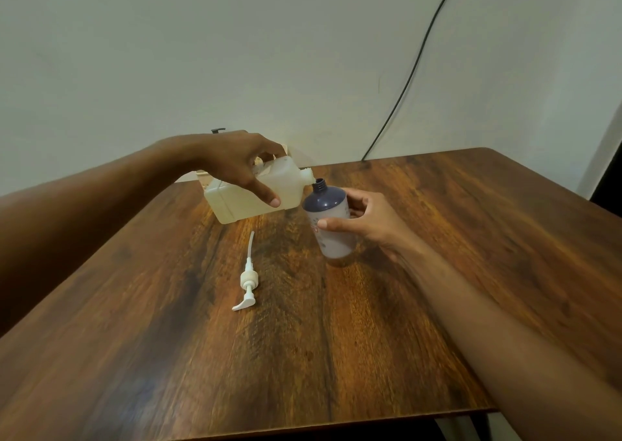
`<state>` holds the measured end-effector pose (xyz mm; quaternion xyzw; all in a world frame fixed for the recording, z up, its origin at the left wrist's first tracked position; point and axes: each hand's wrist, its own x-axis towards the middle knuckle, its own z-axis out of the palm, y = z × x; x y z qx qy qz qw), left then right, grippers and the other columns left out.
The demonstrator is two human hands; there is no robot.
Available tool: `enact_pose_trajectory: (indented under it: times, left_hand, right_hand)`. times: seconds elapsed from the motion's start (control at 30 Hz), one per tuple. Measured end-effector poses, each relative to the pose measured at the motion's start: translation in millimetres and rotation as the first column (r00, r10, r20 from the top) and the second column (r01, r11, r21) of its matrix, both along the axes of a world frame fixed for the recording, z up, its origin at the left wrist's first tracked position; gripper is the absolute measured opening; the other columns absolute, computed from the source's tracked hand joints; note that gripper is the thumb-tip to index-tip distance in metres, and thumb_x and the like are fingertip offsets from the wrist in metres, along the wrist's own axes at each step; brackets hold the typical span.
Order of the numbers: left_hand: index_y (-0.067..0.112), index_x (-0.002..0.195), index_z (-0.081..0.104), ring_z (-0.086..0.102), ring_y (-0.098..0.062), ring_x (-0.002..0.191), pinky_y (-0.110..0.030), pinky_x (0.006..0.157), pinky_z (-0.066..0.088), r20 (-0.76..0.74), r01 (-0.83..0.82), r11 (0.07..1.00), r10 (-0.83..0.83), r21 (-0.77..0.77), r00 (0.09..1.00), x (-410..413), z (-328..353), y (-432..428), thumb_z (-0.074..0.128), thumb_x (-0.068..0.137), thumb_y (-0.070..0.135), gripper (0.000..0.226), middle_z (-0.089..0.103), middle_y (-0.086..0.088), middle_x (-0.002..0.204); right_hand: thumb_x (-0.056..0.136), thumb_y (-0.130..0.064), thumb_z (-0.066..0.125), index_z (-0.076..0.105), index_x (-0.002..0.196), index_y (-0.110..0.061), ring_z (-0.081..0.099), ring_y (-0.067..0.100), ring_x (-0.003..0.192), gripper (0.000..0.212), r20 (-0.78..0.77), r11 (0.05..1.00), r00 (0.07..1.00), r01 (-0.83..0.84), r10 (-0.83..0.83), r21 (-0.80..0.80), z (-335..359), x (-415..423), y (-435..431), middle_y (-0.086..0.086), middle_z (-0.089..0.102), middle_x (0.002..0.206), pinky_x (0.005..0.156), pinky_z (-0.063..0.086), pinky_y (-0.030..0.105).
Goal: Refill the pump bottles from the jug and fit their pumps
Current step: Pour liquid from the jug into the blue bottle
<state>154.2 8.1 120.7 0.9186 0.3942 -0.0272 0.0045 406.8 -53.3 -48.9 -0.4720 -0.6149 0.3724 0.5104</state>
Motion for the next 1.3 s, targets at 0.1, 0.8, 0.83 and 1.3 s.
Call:
enact_pose_trajectory:
  times: [0.1, 0.8, 0.83, 1.3]
  left_hand:
    - [0.019, 0.149, 0.049, 0.061, -0.025, 0.123, -0.03, 0.093, 0.05, -0.005, 0.003, 1.0, -0.003, -0.001, 1.0, 0.0, -1.4, 0.7, 0.082, 0.079, 0.049, 0.083, 0.061, -0.003, 0.142]
    - [0.019, 0.146, 0.051, 0.057, -0.015, 0.11, -0.026, 0.089, 0.049, 0.008, 0.024, 1.0, -0.024, 0.005, 1.0, -1.6, -2.8, 4.2, 0.082, 0.078, 0.05, 0.081, 0.062, -0.002, 0.139]
    - [0.019, 0.146, 0.051, 0.057, -0.014, 0.109, -0.025, 0.088, 0.048, 0.014, 0.025, 1.0, -0.025, 0.004, 1.0, -1.6, -3.0, 4.4, 0.082, 0.079, 0.049, 0.081, 0.062, -0.002, 0.139]
    - [0.019, 0.147, 0.05, 0.057, -0.016, 0.113, -0.027, 0.091, 0.049, 0.006, 0.026, 1.0, -0.026, 0.003, 1.0, 0.3, -2.4, 3.9, 0.082, 0.078, 0.05, 0.082, 0.061, -0.001, 0.139]
  right_hand:
    - [0.057, -0.053, 0.1, 0.073, 0.134, -0.036, 0.068, 0.014, 0.125, 0.083, 0.004, 1.0, 1.0, 0.001, -0.001, -0.003, 0.3, -0.5, -0.1, -0.012, 0.077, 0.128, 0.107, 0.058, 0.048]
    - [0.065, -0.043, 0.102, 0.073, 0.128, -0.042, 0.07, 0.006, 0.118, 0.07, 0.007, 1.0, 1.0, 0.003, -0.003, -0.006, 0.0, -1.1, -1.7, -0.019, 0.078, 0.123, 0.099, 0.059, 0.036]
    - [0.063, -0.045, 0.102, 0.073, 0.126, -0.045, 0.07, 0.005, 0.117, 0.069, 0.011, 1.0, 1.0, 0.004, -0.004, -0.006, 0.2, -1.3, -1.9, -0.02, 0.078, 0.122, 0.098, 0.059, 0.034]
    - [0.066, -0.043, 0.1, 0.072, 0.118, -0.05, 0.07, -0.006, 0.108, 0.06, 0.029, 1.0, 1.0, -0.003, 0.003, -0.016, 1.8, -1.9, -3.5, -0.027, 0.076, 0.119, 0.095, 0.058, 0.033]
